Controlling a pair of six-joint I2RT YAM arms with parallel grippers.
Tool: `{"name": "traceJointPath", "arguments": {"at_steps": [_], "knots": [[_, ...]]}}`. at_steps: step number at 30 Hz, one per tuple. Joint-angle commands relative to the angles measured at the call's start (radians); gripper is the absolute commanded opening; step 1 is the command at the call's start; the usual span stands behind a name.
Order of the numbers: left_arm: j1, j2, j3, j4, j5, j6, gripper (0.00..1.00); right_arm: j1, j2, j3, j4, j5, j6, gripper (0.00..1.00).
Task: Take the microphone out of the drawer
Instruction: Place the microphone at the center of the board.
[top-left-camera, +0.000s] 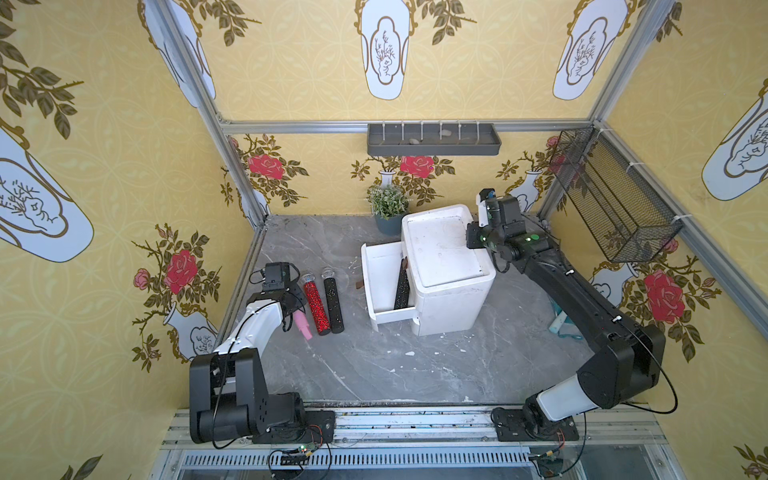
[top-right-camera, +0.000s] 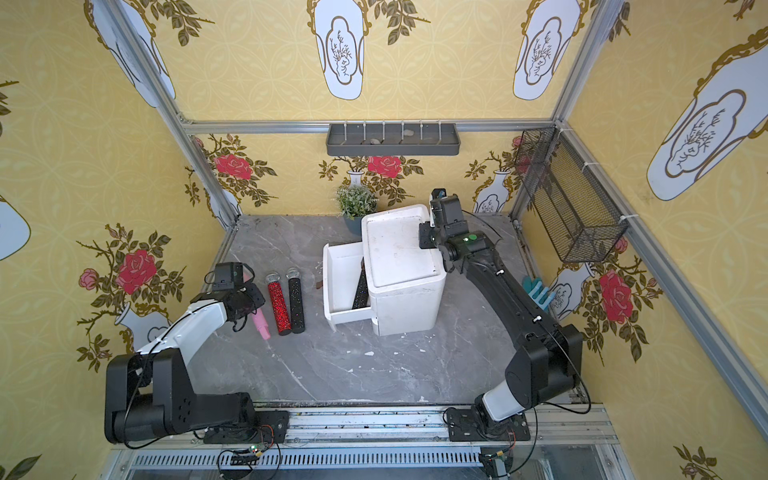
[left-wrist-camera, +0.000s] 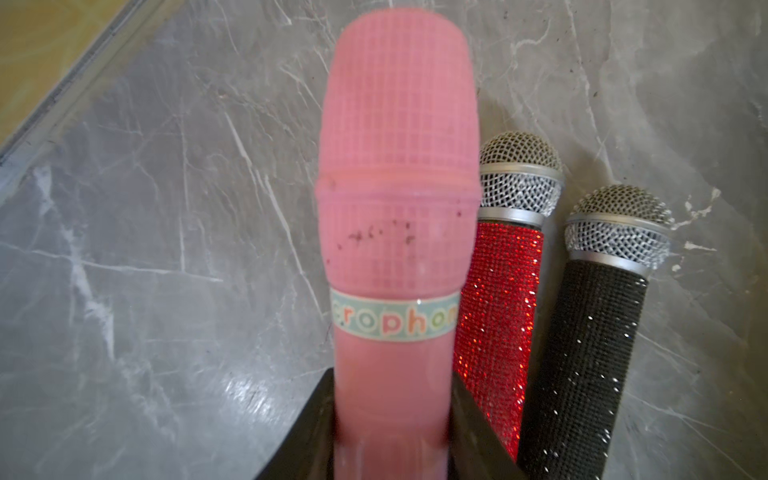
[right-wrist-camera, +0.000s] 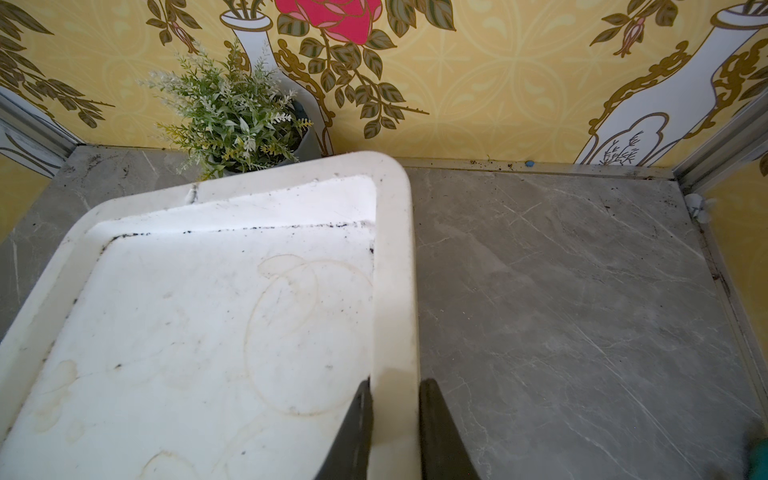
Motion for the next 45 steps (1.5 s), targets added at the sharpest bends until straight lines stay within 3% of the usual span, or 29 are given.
{"name": "traceJointPath", "arguments": {"at_steps": [1,27,34,39,45], "knots": [[0.004,0.036,0.010,0.049,0.023,0.003,0.31,0.002,0.015,-0.007,-0.127,-0.046,0.016,0.16],[0.006,0.220,0.133,-0.079,0.067,0.012,0.48,0.002,0.012,-0.011,-0.124,-0.042,0.018,0.16],[0.006,0.196,0.117,-0.069,0.068,0.014,0.50,0.002,0.010,-0.011,-0.124,-0.043,0.016,0.16],[0.006,0.099,0.111,-0.074,0.103,-0.003,0.51,0.002,0.013,-0.005,-0.126,-0.038,0.014,0.16],[-0.004,-0.057,0.146,-0.054,0.236,-0.020,0.53,0.002,0.025,0.006,-0.127,-0.038,0.019,0.16]]}}
